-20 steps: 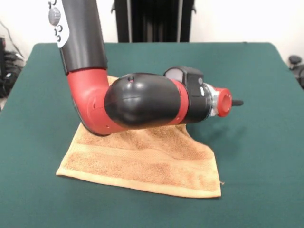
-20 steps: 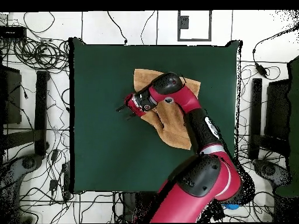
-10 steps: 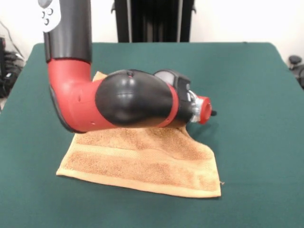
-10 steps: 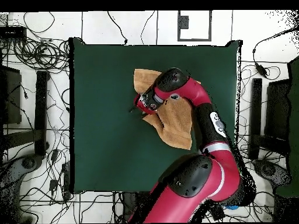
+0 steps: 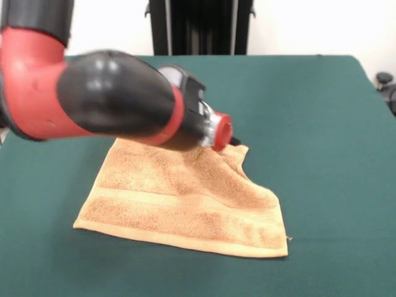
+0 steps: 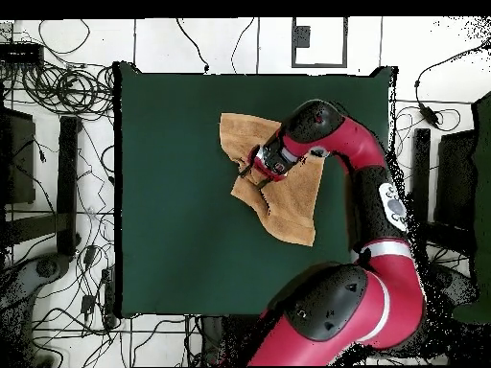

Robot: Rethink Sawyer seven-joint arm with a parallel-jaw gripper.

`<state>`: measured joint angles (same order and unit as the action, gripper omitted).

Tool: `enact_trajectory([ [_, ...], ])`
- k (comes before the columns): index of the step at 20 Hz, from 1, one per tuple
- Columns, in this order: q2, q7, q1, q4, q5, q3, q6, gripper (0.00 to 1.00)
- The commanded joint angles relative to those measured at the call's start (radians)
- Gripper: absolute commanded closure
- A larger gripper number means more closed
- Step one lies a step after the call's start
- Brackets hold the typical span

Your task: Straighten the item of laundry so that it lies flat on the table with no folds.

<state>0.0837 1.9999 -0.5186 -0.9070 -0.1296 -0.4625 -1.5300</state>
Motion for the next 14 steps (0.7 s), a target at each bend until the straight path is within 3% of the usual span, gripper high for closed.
enact_trajectory([
  [1,0.071,0.176,0.022,-0.042,0.053,0.048,-0.038,0.00],
  [4,0.075,0.158,0.023,-0.039,0.059,0.060,-0.033,0.00],
  [8,0.046,0.043,0.053,0.098,-0.058,0.090,0.045,0.00],
  [11,-0.025,-0.073,0.079,0.218,-0.202,0.103,0.238,0.00],
  [14,-0.079,-0.131,0.081,0.269,-0.285,0.094,0.388,0.00],
])
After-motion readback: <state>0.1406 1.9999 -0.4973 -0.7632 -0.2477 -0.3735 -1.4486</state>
